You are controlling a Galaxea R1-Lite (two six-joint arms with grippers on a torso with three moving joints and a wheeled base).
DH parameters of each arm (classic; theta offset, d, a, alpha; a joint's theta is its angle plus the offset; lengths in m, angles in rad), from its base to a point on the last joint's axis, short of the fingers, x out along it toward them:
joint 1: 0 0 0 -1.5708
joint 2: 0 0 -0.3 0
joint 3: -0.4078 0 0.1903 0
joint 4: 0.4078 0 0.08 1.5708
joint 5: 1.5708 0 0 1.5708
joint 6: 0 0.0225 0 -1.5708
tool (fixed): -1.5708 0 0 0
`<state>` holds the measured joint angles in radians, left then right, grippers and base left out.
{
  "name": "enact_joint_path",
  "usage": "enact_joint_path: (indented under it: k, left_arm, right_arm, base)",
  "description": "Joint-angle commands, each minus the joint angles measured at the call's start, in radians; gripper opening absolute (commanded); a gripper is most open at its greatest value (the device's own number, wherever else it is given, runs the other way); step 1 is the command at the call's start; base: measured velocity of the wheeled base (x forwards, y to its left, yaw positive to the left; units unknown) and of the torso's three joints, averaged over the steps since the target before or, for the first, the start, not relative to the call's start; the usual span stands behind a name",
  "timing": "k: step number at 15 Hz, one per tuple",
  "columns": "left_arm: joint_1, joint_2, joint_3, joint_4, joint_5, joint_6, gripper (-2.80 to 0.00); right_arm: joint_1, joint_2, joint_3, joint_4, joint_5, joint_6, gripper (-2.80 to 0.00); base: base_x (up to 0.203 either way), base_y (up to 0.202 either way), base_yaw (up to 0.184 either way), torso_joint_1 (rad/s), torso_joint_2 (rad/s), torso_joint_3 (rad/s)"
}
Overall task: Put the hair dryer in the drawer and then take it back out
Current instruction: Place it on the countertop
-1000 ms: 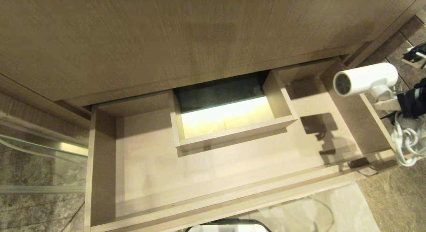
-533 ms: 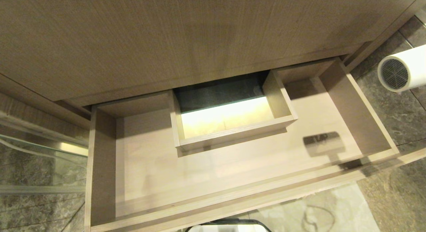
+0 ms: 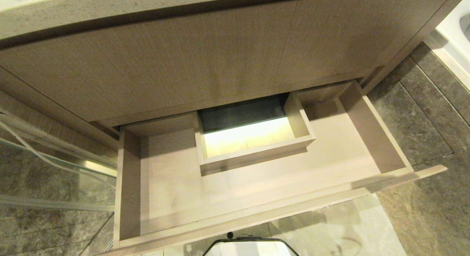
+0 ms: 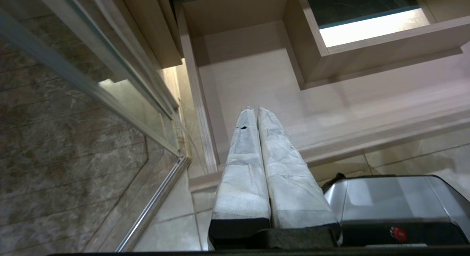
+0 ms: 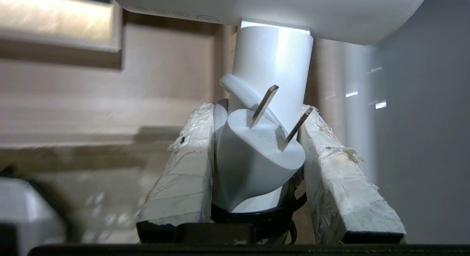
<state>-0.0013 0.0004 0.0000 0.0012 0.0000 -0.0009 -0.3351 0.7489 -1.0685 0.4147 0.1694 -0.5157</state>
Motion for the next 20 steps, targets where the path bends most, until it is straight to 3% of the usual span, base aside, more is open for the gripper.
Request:
enact_joint_path:
  k: [1,5,20]
  left_arm:
    - [0.0,-0.001,0.001,0.0,0.0,0.0,-2.8]
    - [0.0,0.0,0.0,0.0,0.0,-0.001,-2.8]
    - [0.0,0.0,0.002,0.0,0.0,-0.001,-2.8]
  right_arm:
    - [-0.036,-0.109,0.052,-0.053,0.0,-0.004,-2.8]
    - [-0.096,-0.172,0.096,-0.109,-0.004,-0.001,-2.8]
    - [-0.101,-0.097,0.019,-0.14,-0.001,0.037,-2.8]
  base:
    - [0.0,0.0,0.0,0.232,-0.49,-0.231]
    - [0.0,0.0,0.0,0.42,-0.49,-0.241]
    - [0.0,0.0,0.0,0.299,-0.56,-0.269]
